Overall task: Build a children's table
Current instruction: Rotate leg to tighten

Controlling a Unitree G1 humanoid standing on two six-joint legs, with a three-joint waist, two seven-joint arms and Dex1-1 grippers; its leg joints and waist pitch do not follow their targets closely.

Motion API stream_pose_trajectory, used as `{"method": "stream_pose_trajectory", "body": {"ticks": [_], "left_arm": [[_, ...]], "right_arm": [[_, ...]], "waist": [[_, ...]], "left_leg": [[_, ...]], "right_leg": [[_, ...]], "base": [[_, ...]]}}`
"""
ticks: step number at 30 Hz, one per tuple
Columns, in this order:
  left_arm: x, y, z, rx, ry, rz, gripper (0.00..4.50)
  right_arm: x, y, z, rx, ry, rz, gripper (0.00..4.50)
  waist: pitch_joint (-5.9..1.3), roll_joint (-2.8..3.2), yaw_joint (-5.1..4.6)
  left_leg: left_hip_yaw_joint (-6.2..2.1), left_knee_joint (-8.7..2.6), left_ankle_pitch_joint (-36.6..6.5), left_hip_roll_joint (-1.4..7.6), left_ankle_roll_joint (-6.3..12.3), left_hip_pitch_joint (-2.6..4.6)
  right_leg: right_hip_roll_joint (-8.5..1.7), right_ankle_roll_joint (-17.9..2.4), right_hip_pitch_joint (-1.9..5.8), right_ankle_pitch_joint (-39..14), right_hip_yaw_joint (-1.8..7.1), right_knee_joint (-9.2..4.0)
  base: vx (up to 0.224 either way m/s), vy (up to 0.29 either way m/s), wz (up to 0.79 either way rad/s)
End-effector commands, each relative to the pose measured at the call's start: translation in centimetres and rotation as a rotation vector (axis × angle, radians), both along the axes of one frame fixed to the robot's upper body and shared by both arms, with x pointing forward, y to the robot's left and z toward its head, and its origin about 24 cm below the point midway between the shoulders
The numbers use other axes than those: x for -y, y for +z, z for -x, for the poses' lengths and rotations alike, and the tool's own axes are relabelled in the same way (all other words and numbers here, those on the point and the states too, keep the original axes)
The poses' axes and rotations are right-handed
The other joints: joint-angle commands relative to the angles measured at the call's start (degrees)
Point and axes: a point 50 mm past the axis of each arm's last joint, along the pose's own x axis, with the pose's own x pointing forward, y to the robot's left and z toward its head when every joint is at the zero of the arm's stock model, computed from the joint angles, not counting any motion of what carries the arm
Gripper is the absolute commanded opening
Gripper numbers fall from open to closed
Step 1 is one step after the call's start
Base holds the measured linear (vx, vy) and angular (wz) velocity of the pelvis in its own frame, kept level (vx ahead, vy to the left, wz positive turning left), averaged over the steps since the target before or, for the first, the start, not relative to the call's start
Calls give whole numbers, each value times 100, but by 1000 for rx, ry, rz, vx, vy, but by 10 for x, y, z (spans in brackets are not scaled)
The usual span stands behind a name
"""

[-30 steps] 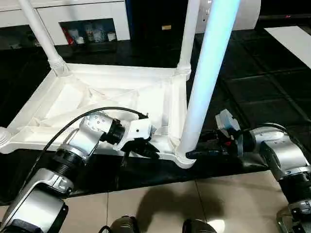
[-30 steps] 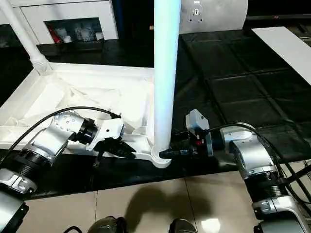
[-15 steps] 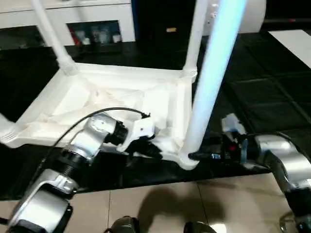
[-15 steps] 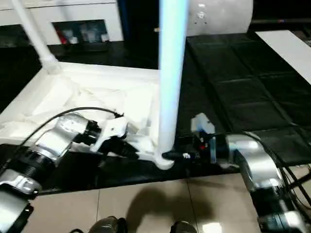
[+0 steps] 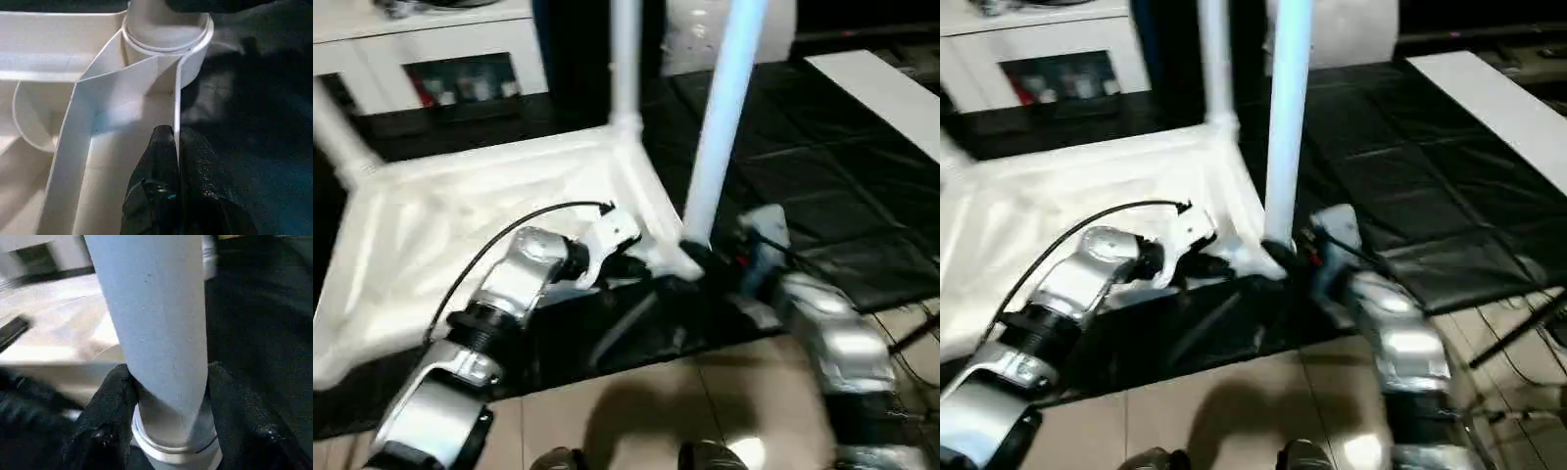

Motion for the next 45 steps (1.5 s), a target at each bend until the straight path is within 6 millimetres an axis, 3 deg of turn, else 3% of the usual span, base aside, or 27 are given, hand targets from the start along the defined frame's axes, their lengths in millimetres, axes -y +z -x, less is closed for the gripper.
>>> {"method": "stream_pose_trajectory", "body": {"ticks": [1, 4, 5, 6, 7, 8, 14, 16, 17, 21, 23, 24, 25, 26, 28, 31, 33, 36, 38, 39, 40, 41, 43, 45], "left_arm": [[31, 18, -2, 80, -47, 75, 0], [34, 21, -3, 116, -63, 68, 0], [34, 21, -3, 128, -70, 65, 0], [34, 21, -3, 129, -70, 65, 0], [34, 22, -2, 147, -103, 62, 0], [32, 21, -1, 149, -123, 57, 0], [27, 19, 4, 171, -227, 45, 0], [25, 17, 3, 186, -230, 39, 0], [24, 16, 2, 203, -234, 37, 0], [22, 16, -2, 230, -186, 53, 0], [19, 20, -7, 246, -120, 122, 0], [19, 21, -7, 245, -118, 127, 0], [19, 24, -6, 245, -110, 166, 44], [17, 33, -3, 246, -93, 271, 55], [15, 36, -1, 246, -90, 313, 58], [9, 39, 3, 245, -71, 364, 91], [-1, 41, 5, 261, 17, 406, 98], [-19, 41, 13, 274, 207, 439, 101], [-35, 43, 30, 296, 354, 525, 101], [-36, 42, 34, 293, 373, 529, 101], [-40, 39, 43, 284, 418, 536, 101], [-45, 34, 58, 268, 479, 543, 101], [-48, 30, 65, 273, 532, 518, 101], [-52, 25, 69, 285, 597, 485, 101]], "right_arm": [[-49, -6, 3, -89, 86, -92, 188], [-49, -4, -1, -85, 15, -110, 188], [-44, -4, -2, -76, -6, -131, 223], [-43, -3, -2, -76, -7, -132, 244], [-35, -4, -1, -54, -27, -102, 258], [-29, -5, 1, -44, -24, -74, 261], [12, -12, 14, -6, -67, 45, 314], [24, -11, 19, 2, -88, 41, 329], [35, -9, 25, 16, -98, 33, 335], [48, -5, 34, 68, -101, 69, 369], [54, 2, 46, 111, -97, 32, 379], [54, 2, 46, 112, -97, 29, 390], [53, 5, 50, 119, -86, 13, 407], [48, 11, 61, 144, -32, -6, 411], [44, 15, 66, 155, -10, -10, 417], [39, 17, 69, 153, 6, -9, 446], [32, 16, 73, 114, 38, -6, 450], [18, 14, 79, 56, 100, 20, 450], [5, 13, 83, 61, 147, 41, 450], [4, 13, 84, 60, 150, 41, 450], [3, 13, 85, 63, 157, 42, 450], [3, 13, 85, 68, 147, 47, 450], [4, 13, 84, 73, 134, 51, 450], [6, 13, 83, 78, 123, 52, 450]], "waist": [[-428, -3, 23], [-447, 9, 24], [-455, 9, 38], [-447, -30, 39], [-455, -23, 59], [-457, -56, 73], [-507, -75, 207], [-495, -69, 230], [-474, -77, 268], [-456, -90, 310], [-448, -143, 311], [-444, -142, 308], [-447, -138, 294], [-449, -163, 291], [-459, -132, 313], [-429, -154, 280], [-414, -168, 268], [-404, -162, 247], [-384, -154, 219], [-382, -153, 212], [-390, -113, 204], [-371, -126, 201], [-349, -130, 195], [-334, -125, 222]], "left_leg": [[-140, -461, -1562, 217, 172, 63], [-121, -454, -1411, 226, 225, 63], [-108, -442, -1344, 228, 284, 71], [-105, -443, -1283, 227, 312, 61], [-106, -435, -1113, 225, 384, 42], [-104, -430, -970, 228, 471, 33], [-78, -368, -361, 245, 813, 34], [-72, -366, -368, 251, 843, 41], [-65, -381, -590, 257, 833, 48], [-64, -404, -853, 271, 655, 67], [-64, -411, -957, 257, 645, 35], [-68, -414, -959, 251, 657, 23], [-73, -419, -956, 252, 670, 20], [-71, -412, -985, 243, 685, 13], [-73, -414, -933, 282, 711, 23], [-74, -436, -1080, 269, 659, 5], [-79, -438, -1155, 262, 587, 4], [-74, -440, -1188, 259, 497, 32], [-93, -476, -1248, 313, 424, 6], [-88, -472, -1278, 307, 423, 10], [-86, -464, -1360, 311, 384, 34], [-96, -488, -1368, 315, 383, 7], [-88, -499, -1447, 317, 374, 11], [-81, -497, -1609, 295, 302, 39]], "right_leg": [[-307, -1090, 255, -2020, 215, -500], [-297, -1225, 276, -1493, 227, -466], [-304, -1266, 278, -1336, 235, -461], [-300, -1293, 284, -1241, 236, -452], [-311, -1340, 310, -1072, 236, -424], [-317, -1354, 326, -944, 237, -415], [-314, -1519, 336, -168, 250, -311], [-313, -1528, 317, -195, 248, -323], [-325, -1468, 312, -546, 249, -364], [-313, -1313, 287, -993, 253, -417], [-332, -1223, 309, -1144, 255, -432], [-338, -1194, 318, -1203, 253, -433], [-329, -1146, 304, -1301, 245, -444], [-335, -1121, 311, -1420, 240, -454], [-344, -1230, 278, -1339, 242, -437], [-318, -1183, 268, -1551, 231, -446], [-319, -1106, 289, -1753, 233, -456], [-293, -961, 242, -2006, 246, -485], [-307, -1007, 249, -1936, 245, -471], [-301, -998, 230, -1957, 245, -487], [-288, -980, 210, -1957, 252, -483], [-286, -959, 220, -1954, 250, -493], [-274, -922, 199, -1994, 255, -513], [-253, -755, 170, -2243, 263, -556]], "base": [[0, 0, 0], [0, 0, 0], [0, 0, 0], [0, 0, 0], [0, 0, 0], [0, 0, 0], [0, 0, 0], [0, 0, 0], [0, 0, 0], [0, 0, 0], [0, 0, 0], [0, 0, 0], [0, 0, 0], [0, 0, 0], [0, 0, 0], [0, 0, 0], [0, 0, 0], [0, 0, 0], [0, 0, 0], [0, 0, 0], [0, 0, 0], [0, 0, 0], [0, 0, 0], [0, 0, 0]]}}
